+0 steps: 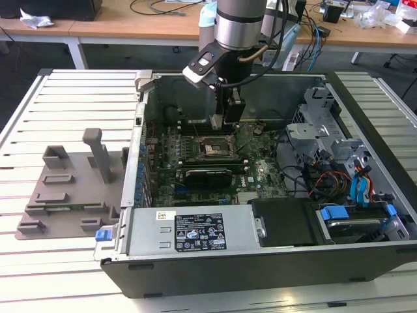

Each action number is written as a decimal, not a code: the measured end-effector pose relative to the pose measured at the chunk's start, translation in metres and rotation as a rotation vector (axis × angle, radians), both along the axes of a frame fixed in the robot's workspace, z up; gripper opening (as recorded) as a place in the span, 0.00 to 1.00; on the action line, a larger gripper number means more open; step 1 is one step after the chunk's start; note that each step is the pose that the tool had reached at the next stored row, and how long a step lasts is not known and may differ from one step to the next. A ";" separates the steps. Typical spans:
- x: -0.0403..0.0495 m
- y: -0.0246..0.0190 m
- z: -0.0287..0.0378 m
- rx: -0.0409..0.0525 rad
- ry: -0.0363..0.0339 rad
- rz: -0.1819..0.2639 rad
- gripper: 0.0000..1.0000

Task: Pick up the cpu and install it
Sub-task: 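Place the cpu into insertion slot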

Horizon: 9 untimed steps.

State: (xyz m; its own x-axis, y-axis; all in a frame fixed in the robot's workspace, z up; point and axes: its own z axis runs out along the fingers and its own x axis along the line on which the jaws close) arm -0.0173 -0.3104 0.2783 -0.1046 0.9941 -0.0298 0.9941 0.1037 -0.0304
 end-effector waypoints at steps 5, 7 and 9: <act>0.0000 0.0000 -0.0026 0.0002 -0.0001 0.000 0.55; 0.0000 0.0000 -0.0055 0.0001 -0.0001 0.000 0.55; 0.0000 0.0000 -0.0085 0.0002 -0.0001 0.000 0.55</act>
